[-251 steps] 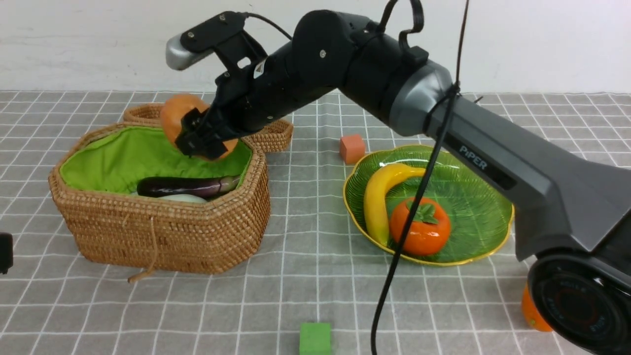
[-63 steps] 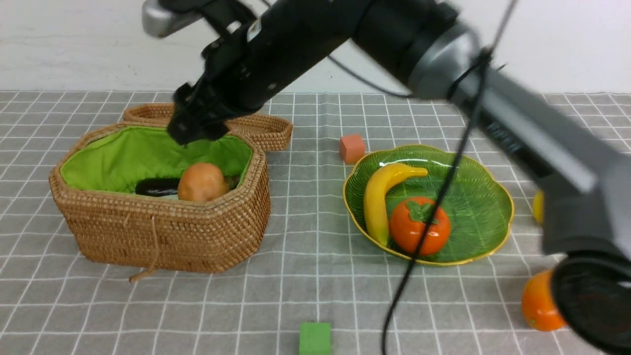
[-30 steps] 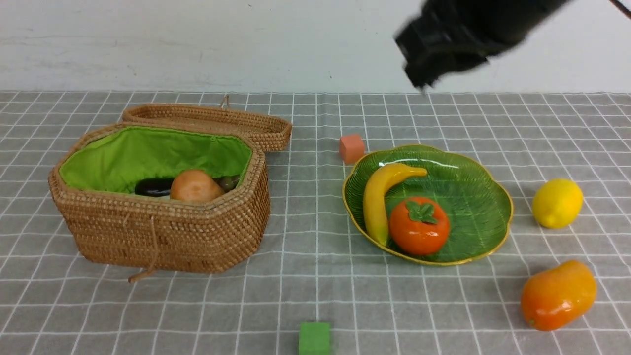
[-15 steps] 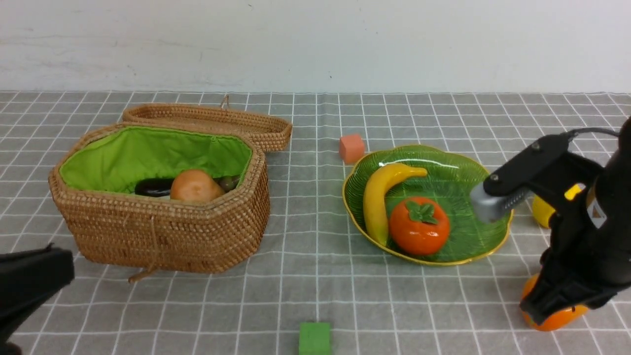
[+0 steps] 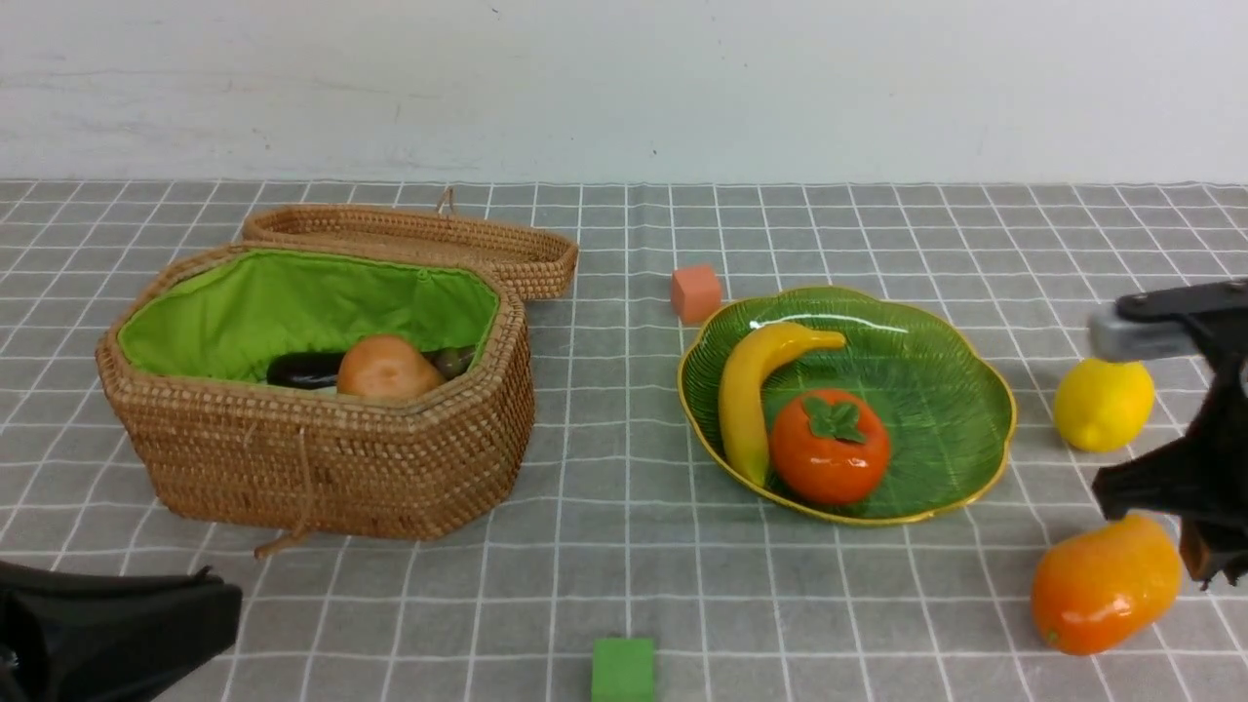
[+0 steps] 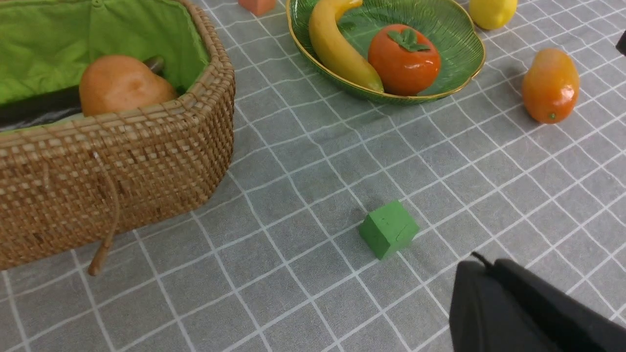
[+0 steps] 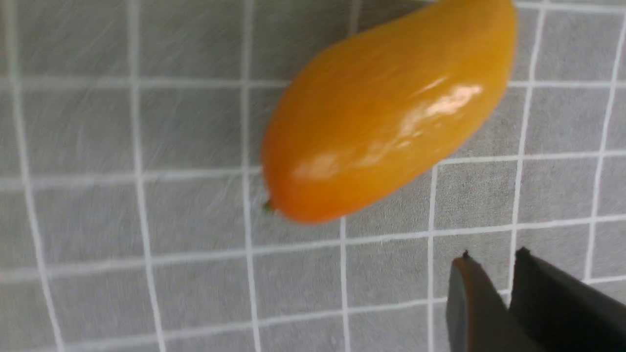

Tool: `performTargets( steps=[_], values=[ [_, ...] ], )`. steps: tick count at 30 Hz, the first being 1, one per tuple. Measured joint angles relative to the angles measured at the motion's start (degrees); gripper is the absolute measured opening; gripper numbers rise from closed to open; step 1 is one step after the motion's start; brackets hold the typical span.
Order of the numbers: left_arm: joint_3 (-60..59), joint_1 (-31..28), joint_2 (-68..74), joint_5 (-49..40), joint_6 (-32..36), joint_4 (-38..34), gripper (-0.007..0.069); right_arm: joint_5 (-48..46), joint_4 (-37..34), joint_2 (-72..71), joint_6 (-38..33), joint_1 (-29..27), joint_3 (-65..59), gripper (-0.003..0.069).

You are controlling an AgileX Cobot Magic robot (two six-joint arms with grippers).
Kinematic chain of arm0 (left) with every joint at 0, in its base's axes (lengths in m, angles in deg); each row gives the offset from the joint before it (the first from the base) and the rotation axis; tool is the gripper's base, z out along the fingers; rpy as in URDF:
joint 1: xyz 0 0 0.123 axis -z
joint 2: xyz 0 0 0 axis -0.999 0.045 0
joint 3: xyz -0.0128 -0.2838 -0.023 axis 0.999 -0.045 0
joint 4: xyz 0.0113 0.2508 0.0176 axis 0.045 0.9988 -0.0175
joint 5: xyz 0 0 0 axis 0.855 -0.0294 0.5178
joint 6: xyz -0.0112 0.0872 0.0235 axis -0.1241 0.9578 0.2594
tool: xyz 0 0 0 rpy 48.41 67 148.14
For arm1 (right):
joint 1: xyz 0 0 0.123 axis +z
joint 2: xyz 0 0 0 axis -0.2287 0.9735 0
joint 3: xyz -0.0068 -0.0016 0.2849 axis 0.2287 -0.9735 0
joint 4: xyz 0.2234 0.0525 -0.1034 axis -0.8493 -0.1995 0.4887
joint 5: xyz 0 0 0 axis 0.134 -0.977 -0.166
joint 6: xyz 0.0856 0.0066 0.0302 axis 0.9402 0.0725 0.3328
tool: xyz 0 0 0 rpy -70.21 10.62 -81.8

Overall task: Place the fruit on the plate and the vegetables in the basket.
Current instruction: Use the right arm to grab a mango and put it into the right plate

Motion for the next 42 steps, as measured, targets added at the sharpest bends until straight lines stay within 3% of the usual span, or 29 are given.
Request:
performTargets(
  steps=[3,4,7,10,13,17,22,25,31,36,39,42],
  values=[
    [0.0,0.0,0.0,-0.1,0.0,-0.3,0.0015,5.6,-4.8,0.2,1.5,-5.8,-2.4,0.019],
    [0.0,0.0,0.0,-0.1,0.1,-0.4,0.0015,11.0,-10.9,0.2,2.5,-9.4,-4.3,0.0261],
    [0.0,0.0,0.0,-0.1,0.2,-0.4,0.0015,17.1,-19.3,1.3,3.0,-12.6,-6.6,0.0411],
    [0.0,0.0,0.0,0.0,0.2,-0.4,0.0015,20.5,-23.4,4.1,3.2,-13.1,-7.3,0.0583],
    [0.0,0.0,0.0,0.2,0.2,-0.4,0.0015,22.7,-24.9,7.4,3.3,-13.1,-7.5,0.0661],
    [0.0,0.0,0.0,0.3,0.2,-0.4,0.0004,25.2,-25.9,13.4,3.9,-13.1,-7.5,0.0675],
    [0.0,0.0,0.0,0.4,0.2,-0.4,0.0003,25.0,-25.8,15.2,3.3,-13.1,-6.9,0.0632],
    [0.0,0.0,0.0,0.4,0.3,-0.4,0.0003,24.3,-25.9,15.4,-0.8,-13.1,-6.5,0.0566],
    [0.0,0.0,0.1,1.2,0.3,-0.4,-0.0006,16.4,-27.3,11.8,-7.9,-12.8,-1.4,0.0566],
    [0.0,0.0,0.1,7.4,0.3,-0.4,-0.0007,14.8,-27.0,7.6,-10.3,-7.8,7.5,0.0566],
    [0.0,0.0,0.1,11.1,0.3,-0.4,-0.0007,20.8,-25.7,10.6,-16.2,-0.8,13.4,0.0566],
    [0.0,0.0,0.1,11.6,0.2,-0.4,-0.0007,24.9,-23.7,16.5,-20.4,1.5,16.2,0.0566]
  ],
)
